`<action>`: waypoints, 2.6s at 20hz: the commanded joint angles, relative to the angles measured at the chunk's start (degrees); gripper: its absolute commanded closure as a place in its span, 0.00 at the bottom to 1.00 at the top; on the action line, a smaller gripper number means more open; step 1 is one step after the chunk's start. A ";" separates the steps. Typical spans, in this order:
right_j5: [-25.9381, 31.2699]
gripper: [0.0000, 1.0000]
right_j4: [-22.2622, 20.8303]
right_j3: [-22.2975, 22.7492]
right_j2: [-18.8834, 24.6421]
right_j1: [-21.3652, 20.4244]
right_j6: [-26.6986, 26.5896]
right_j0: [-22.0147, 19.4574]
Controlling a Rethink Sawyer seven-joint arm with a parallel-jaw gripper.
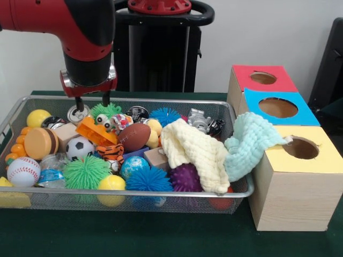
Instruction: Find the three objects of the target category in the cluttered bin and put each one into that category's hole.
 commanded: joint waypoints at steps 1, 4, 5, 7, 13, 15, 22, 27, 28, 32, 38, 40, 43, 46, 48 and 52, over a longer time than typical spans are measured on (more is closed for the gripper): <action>-6.42 0.00 1.23 1.64 5.52 3.47 -10.52 -0.43; -8.08 0.00 1.29 1.81 5.99 3.70 -9.87 -0.73; -8.64 0.00 1.38 2.10 6.13 3.55 -9.73 -0.97; -8.87 0.00 1.52 1.51 6.22 4.07 -9.24 -0.67; -8.08 0.00 1.81 1.32 5.92 4.35 -8.51 -0.39; -7.94 0.00 1.86 1.65 5.85 4.16 -8.51 -0.57; -4.11 0.00 2.95 2.01 4.63 4.34 -8.00 -0.46; -2.68 0.00 3.68 1.86 4.22 4.74 -7.82 -0.08; -3.04 0.00 3.81 1.95 4.17 4.99 -7.45 -0.06; -5.20 0.00 3.99 2.80 3.78 5.63 -5.72 -0.15; -5.41 0.00 3.78 2.95 3.06 6.04 -5.06 0.21; -4.12 0.00 2.90 2.77 1.71 6.51 -4.65 0.73; -2.66 0.00 2.47 2.58 0.55 6.67 -4.31 1.17; -0.29 0.00 1.74 1.55 -1.05 7.14 -3.83 2.25; 1.10 0.00 1.67 0.87 -1.94 7.47 -3.76 2.95; 3.03 0.00 0.87 -1.14 -4.09 9.11 -3.38 4.84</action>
